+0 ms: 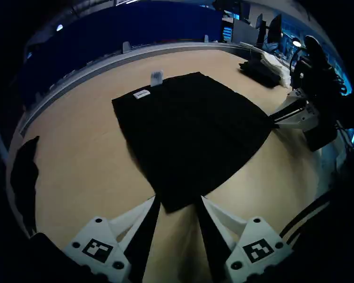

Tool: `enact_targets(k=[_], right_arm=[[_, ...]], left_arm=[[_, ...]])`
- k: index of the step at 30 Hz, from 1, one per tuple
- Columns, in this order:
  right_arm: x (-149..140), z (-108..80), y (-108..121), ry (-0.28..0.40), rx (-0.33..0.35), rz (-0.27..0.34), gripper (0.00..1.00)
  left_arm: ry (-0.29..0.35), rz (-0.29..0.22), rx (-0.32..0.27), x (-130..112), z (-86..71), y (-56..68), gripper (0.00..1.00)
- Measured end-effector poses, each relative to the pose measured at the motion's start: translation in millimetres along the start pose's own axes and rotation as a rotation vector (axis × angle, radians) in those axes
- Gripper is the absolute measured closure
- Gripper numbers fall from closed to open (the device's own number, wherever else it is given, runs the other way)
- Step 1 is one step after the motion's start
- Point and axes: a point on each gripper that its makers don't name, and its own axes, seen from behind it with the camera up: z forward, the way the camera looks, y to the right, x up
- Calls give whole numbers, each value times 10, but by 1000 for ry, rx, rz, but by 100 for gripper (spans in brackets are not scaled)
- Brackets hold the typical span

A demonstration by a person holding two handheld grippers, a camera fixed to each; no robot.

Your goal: Fold towel

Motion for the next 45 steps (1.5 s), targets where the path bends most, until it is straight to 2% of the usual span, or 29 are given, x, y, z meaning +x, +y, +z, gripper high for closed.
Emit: enact_targets(k=[6, 9, 18, 27, 36, 45], right_arm=[[19, -6, 31, -3, -22, 10, 80], [49, -11, 42, -1, -24, 21, 81], [160, -42, 117, 21, -30, 59, 82], [384, -180, 163, 51, -28, 50, 82], [713, -473, 155, 94, -25, 34, 82], [901, -837, 93, 108, -15, 41, 82]], left_arm=[[-14, -27, 17, -14, -28, -30, 74], [-18, -46, 8, 1, -39, 0, 88], [14, -53, 2, 116, -89, 51, 90], [48, -83, 21, 353, -238, -31, 91], [75, -107, 27, 576, -531, -35, 91], [92, -171, 6, 757, -912, 45, 91]])
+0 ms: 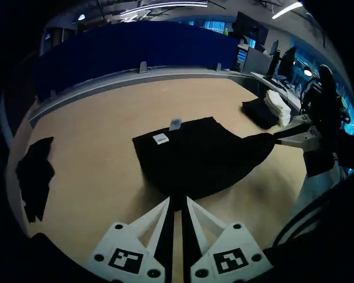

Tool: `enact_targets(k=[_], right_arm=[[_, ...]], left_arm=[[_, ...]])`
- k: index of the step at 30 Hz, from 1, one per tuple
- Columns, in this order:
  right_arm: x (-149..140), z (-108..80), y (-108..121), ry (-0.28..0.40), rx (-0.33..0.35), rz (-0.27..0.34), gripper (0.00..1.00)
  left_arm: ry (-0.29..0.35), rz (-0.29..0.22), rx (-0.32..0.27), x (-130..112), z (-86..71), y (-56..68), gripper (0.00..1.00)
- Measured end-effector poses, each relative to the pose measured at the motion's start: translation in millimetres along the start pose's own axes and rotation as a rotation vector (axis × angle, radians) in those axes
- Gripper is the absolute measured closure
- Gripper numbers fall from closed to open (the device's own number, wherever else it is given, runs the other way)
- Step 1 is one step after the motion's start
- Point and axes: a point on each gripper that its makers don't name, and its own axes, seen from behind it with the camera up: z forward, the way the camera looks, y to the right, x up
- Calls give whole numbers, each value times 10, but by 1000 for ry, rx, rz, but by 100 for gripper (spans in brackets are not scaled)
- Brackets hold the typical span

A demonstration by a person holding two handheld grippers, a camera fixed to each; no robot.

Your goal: Fold towel

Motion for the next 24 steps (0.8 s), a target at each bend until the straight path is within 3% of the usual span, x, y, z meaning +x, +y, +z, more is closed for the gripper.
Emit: enact_targets(k=[6, 12, 18, 24], right_arm=[[69, -190, -87, 2, 12, 6, 82], [35, -192, -111, -19, 15, 0, 82], [117, -98, -21, -26, 15, -5, 82], [205, 115, 176, -46, 4, -29, 82]], left_arm=[[-4, -10, -5, 16, -172, 45, 91], [-8, -17, 6, 7, -182, 41, 91], [-16, -67, 26, 64, -94, -40, 91], [-25, -106, 41, 180, 116, -158, 90]])
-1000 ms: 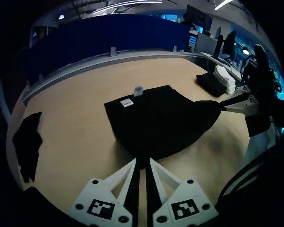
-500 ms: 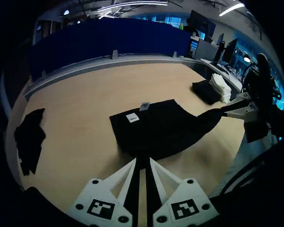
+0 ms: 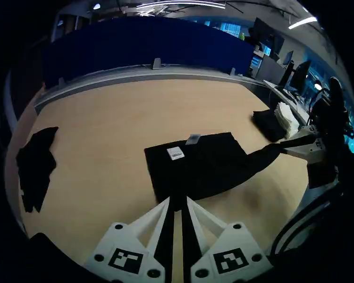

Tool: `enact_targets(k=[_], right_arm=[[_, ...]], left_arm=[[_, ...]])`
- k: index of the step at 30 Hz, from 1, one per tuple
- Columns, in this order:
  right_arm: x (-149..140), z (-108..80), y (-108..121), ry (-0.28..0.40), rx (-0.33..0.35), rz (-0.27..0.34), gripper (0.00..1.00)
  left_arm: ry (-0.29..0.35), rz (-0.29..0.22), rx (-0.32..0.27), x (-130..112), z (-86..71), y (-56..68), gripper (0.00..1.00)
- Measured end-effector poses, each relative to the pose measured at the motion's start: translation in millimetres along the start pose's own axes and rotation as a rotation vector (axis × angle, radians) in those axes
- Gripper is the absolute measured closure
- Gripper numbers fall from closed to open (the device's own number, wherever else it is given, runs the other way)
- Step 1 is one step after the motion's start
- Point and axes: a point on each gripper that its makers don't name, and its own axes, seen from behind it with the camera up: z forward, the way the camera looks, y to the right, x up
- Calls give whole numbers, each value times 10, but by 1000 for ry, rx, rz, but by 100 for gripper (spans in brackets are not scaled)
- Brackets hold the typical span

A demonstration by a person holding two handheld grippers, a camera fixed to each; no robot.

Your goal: Fold towel

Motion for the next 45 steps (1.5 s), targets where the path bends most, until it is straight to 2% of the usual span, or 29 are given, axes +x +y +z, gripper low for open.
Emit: enact_targets(k=[9, 16, 26, 33, 38, 45], right_arm=[[55, 424, 329, -37, -9, 8, 82], [16, 723, 497, -64, -7, 39, 82], [-84, 922, 558, -90, -10, 71, 82], [-120, 1041, 601, -102, -33, 88, 81], [-156, 1133, 628, -117, -54, 93, 73], [-141, 1204, 711, -110, -110, 74, 49]], left_arm=[[-22, 38, 21, 177, 432, -165, 90], [-66, 48, 23, 156, 772, -273, 90], [-101, 43, 21, 69, 979, -336, 89], [-117, 46, 28, 26, 1102, -389, 85], [-117, 45, 46, 26, 1181, -442, 75], [-112, 62, 78, 44, 1230, -545, 60]])
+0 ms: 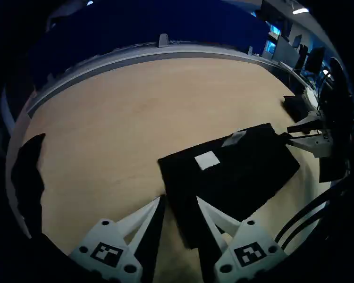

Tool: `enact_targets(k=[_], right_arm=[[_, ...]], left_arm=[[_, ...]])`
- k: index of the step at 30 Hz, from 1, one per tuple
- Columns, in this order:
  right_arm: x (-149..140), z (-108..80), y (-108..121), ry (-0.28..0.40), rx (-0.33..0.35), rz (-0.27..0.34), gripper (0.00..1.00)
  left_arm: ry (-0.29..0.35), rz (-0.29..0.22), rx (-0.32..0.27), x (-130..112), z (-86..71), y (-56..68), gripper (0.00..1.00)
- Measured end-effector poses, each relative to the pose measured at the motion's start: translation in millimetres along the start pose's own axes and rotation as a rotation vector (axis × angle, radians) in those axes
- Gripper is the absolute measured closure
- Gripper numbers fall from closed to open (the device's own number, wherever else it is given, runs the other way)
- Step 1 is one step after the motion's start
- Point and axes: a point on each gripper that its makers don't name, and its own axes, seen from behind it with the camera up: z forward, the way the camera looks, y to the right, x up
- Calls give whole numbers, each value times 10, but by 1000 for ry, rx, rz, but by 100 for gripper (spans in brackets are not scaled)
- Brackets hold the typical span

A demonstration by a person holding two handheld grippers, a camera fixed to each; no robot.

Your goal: Fold towel

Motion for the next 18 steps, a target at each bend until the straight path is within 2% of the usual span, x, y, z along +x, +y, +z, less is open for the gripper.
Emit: enact_targets(k=[3, 9, 18], right_arm=[[-1, 18, 46, -2, -26, -12, 37], [14, 61, 154, 1, -73, -21, 30], [175, 102, 339, 31, -135, 10, 9]], left_arm=[[3, 3, 13, 19, 14, -42, 55], [8, 10, 34, 82, 54, -118, 45], [35, 25, 68, 268, 99, -247, 33]])
